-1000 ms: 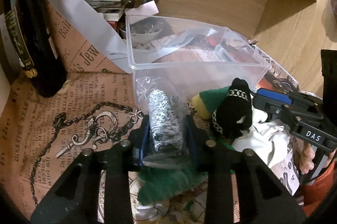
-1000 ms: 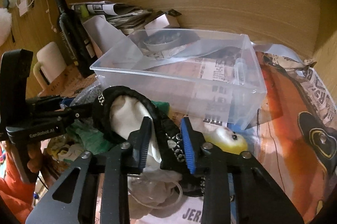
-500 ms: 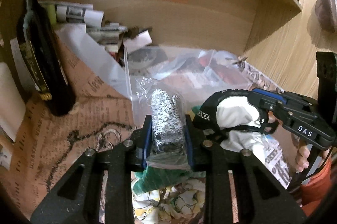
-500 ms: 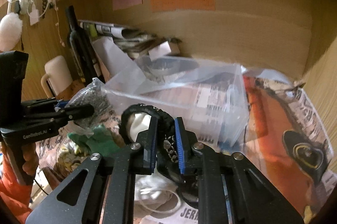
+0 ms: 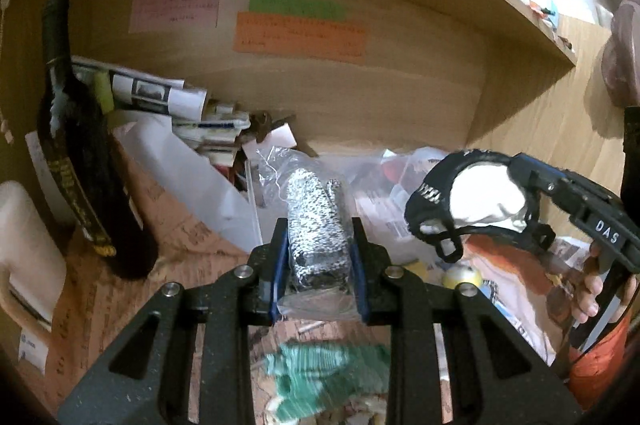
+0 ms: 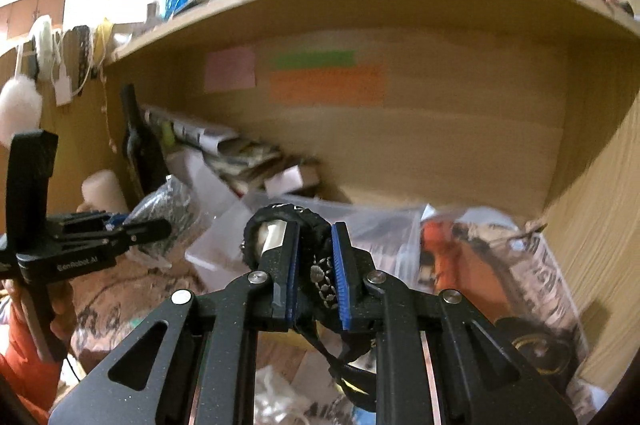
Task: Organize soft objects
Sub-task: 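Lower the sock into the clear box with the left tool while the right tool drops the hat in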
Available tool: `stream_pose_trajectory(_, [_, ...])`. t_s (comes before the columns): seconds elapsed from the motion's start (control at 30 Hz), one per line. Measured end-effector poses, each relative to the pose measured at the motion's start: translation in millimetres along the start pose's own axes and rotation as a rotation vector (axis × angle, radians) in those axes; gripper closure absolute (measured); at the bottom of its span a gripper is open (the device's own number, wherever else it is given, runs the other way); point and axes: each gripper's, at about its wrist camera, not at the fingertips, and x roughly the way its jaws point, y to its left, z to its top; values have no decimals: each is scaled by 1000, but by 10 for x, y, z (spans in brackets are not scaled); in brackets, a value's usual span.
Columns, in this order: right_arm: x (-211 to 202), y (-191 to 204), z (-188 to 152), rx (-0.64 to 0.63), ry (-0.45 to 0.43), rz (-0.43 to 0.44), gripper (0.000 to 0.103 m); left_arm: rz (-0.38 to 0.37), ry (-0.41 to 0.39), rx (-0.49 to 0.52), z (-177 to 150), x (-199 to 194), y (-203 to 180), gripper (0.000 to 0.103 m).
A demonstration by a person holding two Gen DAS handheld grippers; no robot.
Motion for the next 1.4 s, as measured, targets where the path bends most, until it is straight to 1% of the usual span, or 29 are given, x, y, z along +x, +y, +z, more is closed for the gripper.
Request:
stream_pose_trajectory(0.2, [106,-100,143,-5,-36,-43,89,5,11,-3,186,187,45,75])
stream_pose_trajectory(0.3, [220,-163,166,6,-28,-57,89,-1,29,-13,257,321,92,75])
stream_pose_trajectory(0.37, [318,-207,169,12,-13,-65,89,7,44,-12,296,424,103,75])
stream_pose_trajectory(0.63, [748,-338,96,17,75,-103,89,47,107,27,320,806,34,75])
stream_pose_trajectory(0.87, [1057,-379,-25,-6,163,-129,89,64,192,50,293,1206,-72,75])
stream_pose_trajectory(0.97, [1159,-354,-78,-21,199,-120,89,60,226,59,261,1315,-107,75])
stream_pose_trajectory(1.17, [1273,-248,-173,-59,271,-69,88,60,276,90,212,1502,-146,75])
stream_pose_trajectory(1.23, [1288,-216,-202,-65,300,-37,85,62,287,98,192,1536,-166,73])
stream_pose_trajectory(1.27, [1289,-206,-212,-66,310,-28,85,60,289,100,189,1544,-172,70])
stream_pose_trajectory(1.33, [1283,-192,-239,-72,329,-13,85,57,288,99,190,1544,-175,60])
stream_pose_trajectory(1.4, [1275,-190,-262,-72,349,5,85,57,270,99,193,1497,-185,45])
